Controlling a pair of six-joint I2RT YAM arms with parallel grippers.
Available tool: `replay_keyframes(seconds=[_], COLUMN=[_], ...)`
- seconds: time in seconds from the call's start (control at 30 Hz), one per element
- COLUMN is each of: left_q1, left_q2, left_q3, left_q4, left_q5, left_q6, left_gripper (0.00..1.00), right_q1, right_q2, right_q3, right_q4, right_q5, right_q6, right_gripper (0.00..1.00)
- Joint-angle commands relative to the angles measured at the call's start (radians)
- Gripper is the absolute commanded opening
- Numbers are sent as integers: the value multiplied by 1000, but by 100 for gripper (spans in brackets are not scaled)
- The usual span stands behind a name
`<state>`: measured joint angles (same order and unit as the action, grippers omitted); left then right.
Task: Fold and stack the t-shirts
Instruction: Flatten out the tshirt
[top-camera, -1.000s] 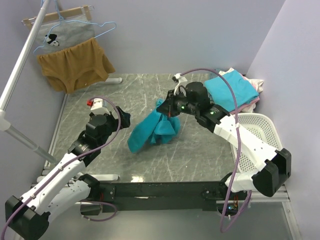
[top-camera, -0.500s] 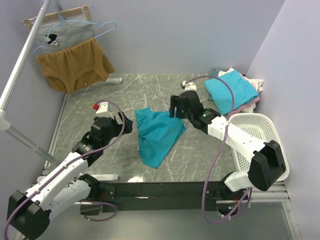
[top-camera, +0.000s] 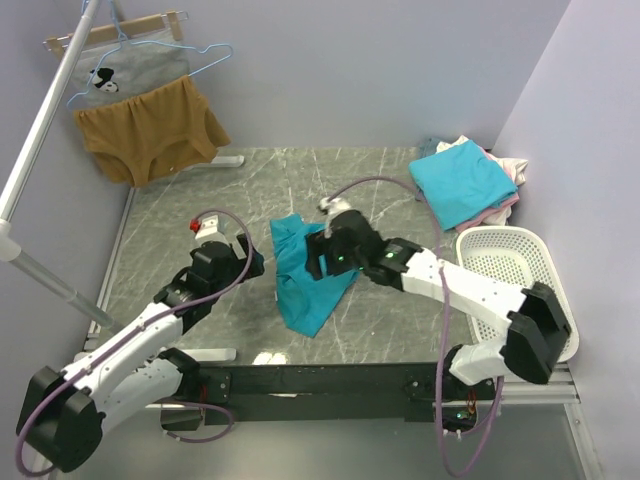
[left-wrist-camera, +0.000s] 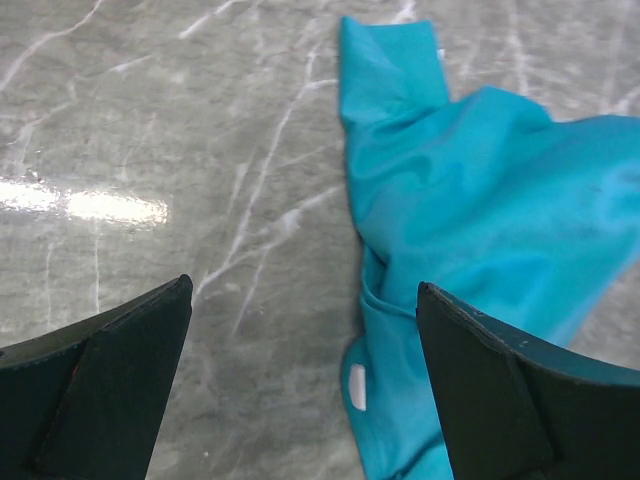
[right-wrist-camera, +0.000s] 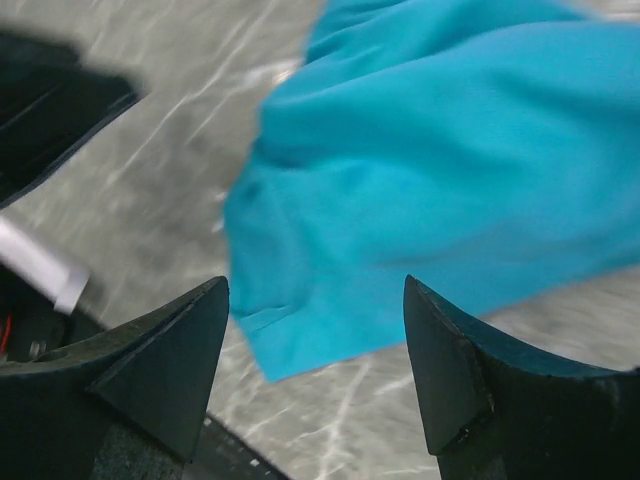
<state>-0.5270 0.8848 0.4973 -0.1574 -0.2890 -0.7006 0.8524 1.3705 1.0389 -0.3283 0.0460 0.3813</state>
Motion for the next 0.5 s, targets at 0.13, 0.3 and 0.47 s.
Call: replay_keyframes(seconds=[0.13,0.3,0.47], left_q1=[8,22,51], left_q2=[138,106,37], left_q3=[106,98,76], left_q4=[-22,-28,-28], left_q5=[-58,-45,-41], left_q6=[-33,-34,-16], left_gripper=[99,99,99], right_q1=[73,86,93], right_q2=[229,334,403], right_q3=[147,208,227], right_q4=[20,20,18], right_q5=[-75,-100,-110], right_q6=[-53,-50,-48], right_gripper=[76,76,75])
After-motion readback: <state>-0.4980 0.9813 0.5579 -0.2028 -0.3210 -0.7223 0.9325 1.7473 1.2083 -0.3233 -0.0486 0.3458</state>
